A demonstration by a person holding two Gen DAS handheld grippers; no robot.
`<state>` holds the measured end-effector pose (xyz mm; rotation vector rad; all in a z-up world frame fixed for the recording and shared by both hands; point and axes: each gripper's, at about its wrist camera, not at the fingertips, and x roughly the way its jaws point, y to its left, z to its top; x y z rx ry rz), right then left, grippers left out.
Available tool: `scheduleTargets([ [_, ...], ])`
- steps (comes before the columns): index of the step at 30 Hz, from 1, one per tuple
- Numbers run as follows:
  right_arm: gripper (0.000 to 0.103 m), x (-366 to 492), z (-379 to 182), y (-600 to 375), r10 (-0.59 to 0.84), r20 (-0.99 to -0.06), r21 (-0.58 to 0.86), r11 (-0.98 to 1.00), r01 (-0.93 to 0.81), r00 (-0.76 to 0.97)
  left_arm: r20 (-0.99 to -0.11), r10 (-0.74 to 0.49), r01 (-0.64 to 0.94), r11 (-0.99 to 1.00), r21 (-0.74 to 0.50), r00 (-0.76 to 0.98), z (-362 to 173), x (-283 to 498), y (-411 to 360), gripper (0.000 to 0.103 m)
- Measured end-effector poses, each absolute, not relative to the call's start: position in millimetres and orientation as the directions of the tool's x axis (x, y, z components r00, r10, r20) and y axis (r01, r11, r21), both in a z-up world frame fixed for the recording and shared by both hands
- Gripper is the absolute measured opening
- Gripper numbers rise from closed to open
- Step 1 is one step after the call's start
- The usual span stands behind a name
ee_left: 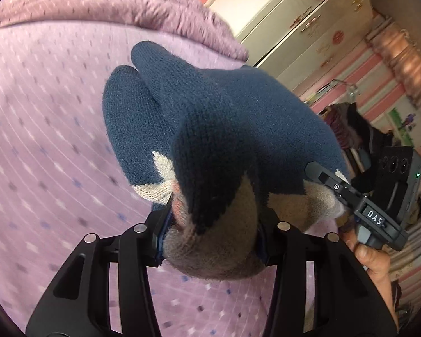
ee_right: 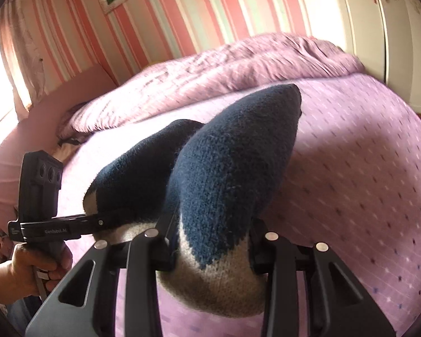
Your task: Fold small clothes
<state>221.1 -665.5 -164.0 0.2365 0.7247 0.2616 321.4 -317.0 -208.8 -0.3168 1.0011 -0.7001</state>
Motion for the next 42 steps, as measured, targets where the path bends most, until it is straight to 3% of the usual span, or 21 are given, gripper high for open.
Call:
scheduleTargets([
  [5, 0.035, 222, -228, -703, 0.318, -0.683, 0.276, 0.946, -0.171, 0.657, -0.714, -0.574, 0.327, 0.818, -0.474, 0.401, -247, 294, -361, 0.046],
  [10, 0.036, 229, -238, -705, 0.373, -0.662, 0.322, 0.925, -0.203, 0.650, -0.719, -0.518, 0.263, 0.855, -0.447, 0.463, -247, 286, -367, 0.048],
  [13, 0.042, 231, -244, -709, 0.381, -0.665, 0.341, 0.920, -0.192, 0.643, -0.724, -0.474, 0.248, 0.880, -0.405, 0.501, -248, 280, -375, 0.053],
  [16, 0.061, 229, -250, -707, 0.339, -0.689, 0.318, 0.936, -0.152, 0.640, -0.732, -0.419, 0.221, 0.907, -0.358, 0.537, -248, 276, -373, 0.067],
  [18, 0.087, 220, -248, -704, 0.276, -0.691, 0.269, 0.956, -0.116, 0.668, -0.731, -0.380, 0.210, 0.925, -0.318, 0.567, -247, 268, -361, 0.079],
  [20, 0.087, 212, -240, -704, 0.177, -0.685, 0.189, 0.980, -0.062, 0.706, -0.722, -0.353, 0.201, 0.935, -0.291, 0.595, -241, 263, -353, 0.084],
  [26, 0.087, 184, -211, -693, -0.024, -0.635, -0.002, 1.000, 0.030, 0.772, -0.683, -0.302, 0.171, 0.952, -0.254, 0.665, -214, 254, -327, 0.084],
  [30, 0.087, 173, -197, -675, -0.013, -0.594, -0.065, 0.997, -0.033, 0.805, -0.667, -0.237, 0.122, 0.969, -0.215, 0.707, -200, 250, -318, 0.086],
  [34, 0.087, 173, -211, -650, -0.109, -0.617, -0.219, 0.975, -0.037, 0.779, -0.711, -0.204, 0.121, 0.979, -0.166, 0.673, -211, 261, -321, 0.087],
  [39, 0.087, 180, -247, -649, -0.179, -0.690, -0.263, 0.965, -0.012, 0.701, -0.777, -0.154, 0.099, 0.988, -0.118, 0.610, -240, 263, -321, 0.088],
  [42, 0.096, 179, -257, -647, -0.215, -0.683, -0.289, 0.957, 0.012, 0.699, -0.777, -0.114, 0.098, 0.993, -0.067, 0.619, -246, 263, -327, 0.094],
])
